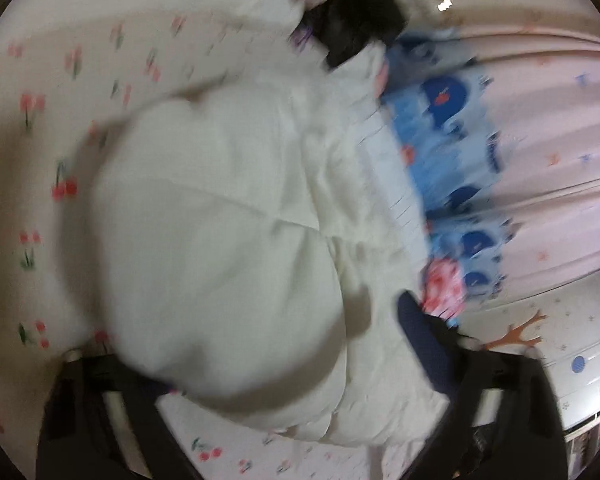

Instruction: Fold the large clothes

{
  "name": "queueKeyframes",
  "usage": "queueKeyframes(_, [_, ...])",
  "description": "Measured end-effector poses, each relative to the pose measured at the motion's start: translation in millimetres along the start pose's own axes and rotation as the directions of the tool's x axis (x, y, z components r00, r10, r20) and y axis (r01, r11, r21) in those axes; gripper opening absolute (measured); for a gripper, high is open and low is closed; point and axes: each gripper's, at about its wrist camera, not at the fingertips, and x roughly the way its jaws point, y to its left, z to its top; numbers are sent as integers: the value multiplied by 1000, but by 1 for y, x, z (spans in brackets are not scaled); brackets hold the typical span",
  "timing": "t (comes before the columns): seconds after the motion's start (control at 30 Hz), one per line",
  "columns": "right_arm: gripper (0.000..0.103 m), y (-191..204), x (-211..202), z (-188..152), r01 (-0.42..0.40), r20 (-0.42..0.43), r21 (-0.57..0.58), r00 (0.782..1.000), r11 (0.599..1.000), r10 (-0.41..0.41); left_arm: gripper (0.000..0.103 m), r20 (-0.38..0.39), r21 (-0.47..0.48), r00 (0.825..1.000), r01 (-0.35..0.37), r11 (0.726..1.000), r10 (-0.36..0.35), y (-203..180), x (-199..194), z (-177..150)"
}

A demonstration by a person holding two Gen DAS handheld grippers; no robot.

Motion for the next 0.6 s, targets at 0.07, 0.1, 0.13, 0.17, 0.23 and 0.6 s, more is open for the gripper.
queueKeyframes(0.07, [24, -9, -1, 1, 20, -10, 44, 1000, 999, -20, 65, 20, 71, 1000, 13, 997, -15, -11, -5, 1])
queueKeyframes(0.1, [25, -19, -2, 0, 33, -30, 86, 999, 996, -30, 65, 8, 88, 1000, -1, 996, 1, -11, -2, 2])
queueKeyframes(0.13, [27, -30, -1, -2, 45, -59, 138, 998, 989, -38, 65, -25, 80, 999, -35, 996, 37, -8, 6, 2])
queueKeyframes(0.17, [32, -44, -1, -6, 82, -89, 212, 994, 974, -65, 65, -57, 60, 996, -60, 996, 63, -3, 13, 2])
queueKeyframes(0.23, [35, -50, -3, -8, 105, -90, 238, 992, 966, -85, 72, -85, 15, 992, -91, 996, 92, 7, 18, 4])
queueKeyframes(0.6, [81, 88, -44, -15, 481, 455, -200, 817, 854, -354, 94, -30, 48, 989, -147, 988, 148, -3, 35, 17])
